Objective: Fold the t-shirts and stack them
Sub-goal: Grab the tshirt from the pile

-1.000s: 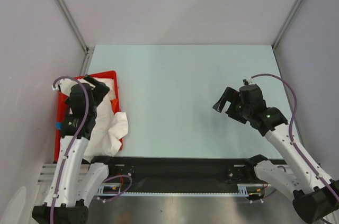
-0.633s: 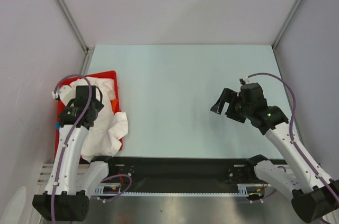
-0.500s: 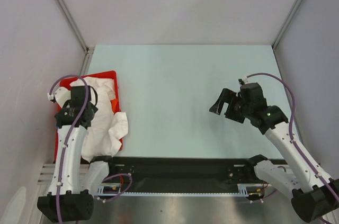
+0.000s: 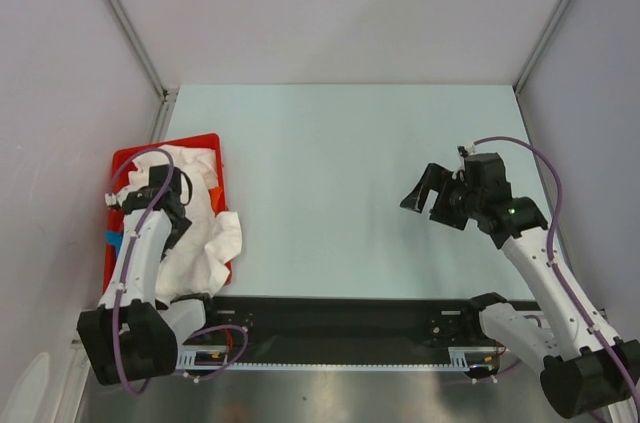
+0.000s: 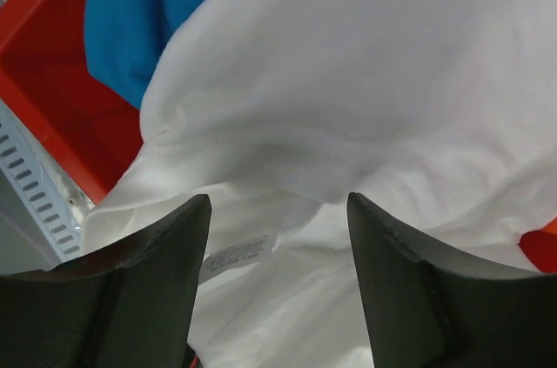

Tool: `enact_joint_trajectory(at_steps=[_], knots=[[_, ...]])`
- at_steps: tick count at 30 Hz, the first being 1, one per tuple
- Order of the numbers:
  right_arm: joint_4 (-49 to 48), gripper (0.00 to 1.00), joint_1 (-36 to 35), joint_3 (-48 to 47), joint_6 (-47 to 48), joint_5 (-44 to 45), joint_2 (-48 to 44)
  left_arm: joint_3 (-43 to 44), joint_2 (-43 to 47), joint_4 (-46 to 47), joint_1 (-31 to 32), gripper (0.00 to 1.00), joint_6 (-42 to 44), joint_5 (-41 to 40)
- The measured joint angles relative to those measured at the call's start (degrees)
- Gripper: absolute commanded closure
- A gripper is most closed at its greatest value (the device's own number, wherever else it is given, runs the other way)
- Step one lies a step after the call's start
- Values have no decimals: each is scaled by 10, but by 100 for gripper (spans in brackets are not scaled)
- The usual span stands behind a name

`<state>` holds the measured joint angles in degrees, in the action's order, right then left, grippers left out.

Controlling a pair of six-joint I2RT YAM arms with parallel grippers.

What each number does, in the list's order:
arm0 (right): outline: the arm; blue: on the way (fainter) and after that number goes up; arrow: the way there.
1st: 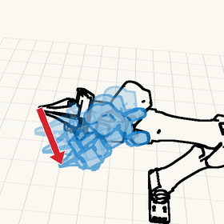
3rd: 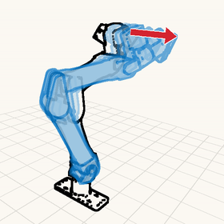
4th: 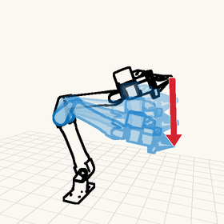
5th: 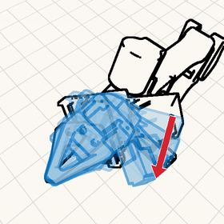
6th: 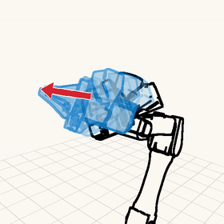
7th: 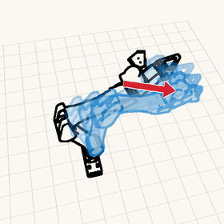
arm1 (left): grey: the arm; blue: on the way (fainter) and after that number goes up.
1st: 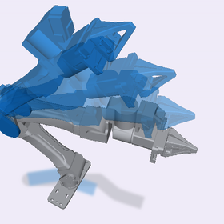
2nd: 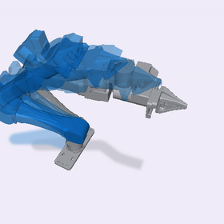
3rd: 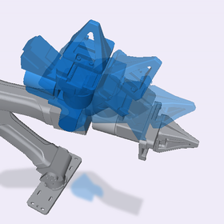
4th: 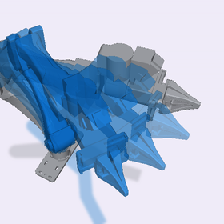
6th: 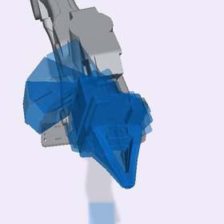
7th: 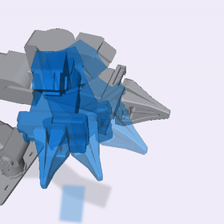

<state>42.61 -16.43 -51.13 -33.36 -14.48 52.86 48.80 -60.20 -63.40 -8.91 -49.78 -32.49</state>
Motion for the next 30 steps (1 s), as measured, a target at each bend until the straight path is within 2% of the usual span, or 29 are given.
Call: enact_joint_trajectory(at_steps=[1,3,5,6,7,8,9,12,14,20,21,25,30], knots=[[0,5,5,0,2,-5,1,-2,-9,0,-2,34,-6,2],[1,5,19,0,8,-12,1,-16,-19,10,-9,47,-18,7],[3,5,32,0,15,-18,2,-33,-19,15,-20,48,-24,18],[4,5,35,0,19,-19,2,-41,-18,19,-27,56,-28,23],[5,5,38,0,22,-20,2,-50,-18,23,-32,65,-30,29],[6,5,39,0,24,-20,2,-57,-18,27,-35,94,-33,33],[8,5,39,-1,26,-21,2,-60,-18,28,-37,100,-39,35],[16,5,35,-6,33,-21,2,-47,-15,14,-39,100,-41,40],[23,5,28,-16,37,-20,6,-7,-14,-10,-39,100,-38,43],[29,4,-1,-57,50,-12,31,245,1,-20,-40,100,16,84],[29,0,-6,-64,50,-11,37,284,9,-10,-40,100,29,99],[30,0,-17,-93,50,-10,49,411,43,-2,-40,100,74,166],[35,4,-18,-101,48,-10,40,506,78,86,-41,100,101,330]])
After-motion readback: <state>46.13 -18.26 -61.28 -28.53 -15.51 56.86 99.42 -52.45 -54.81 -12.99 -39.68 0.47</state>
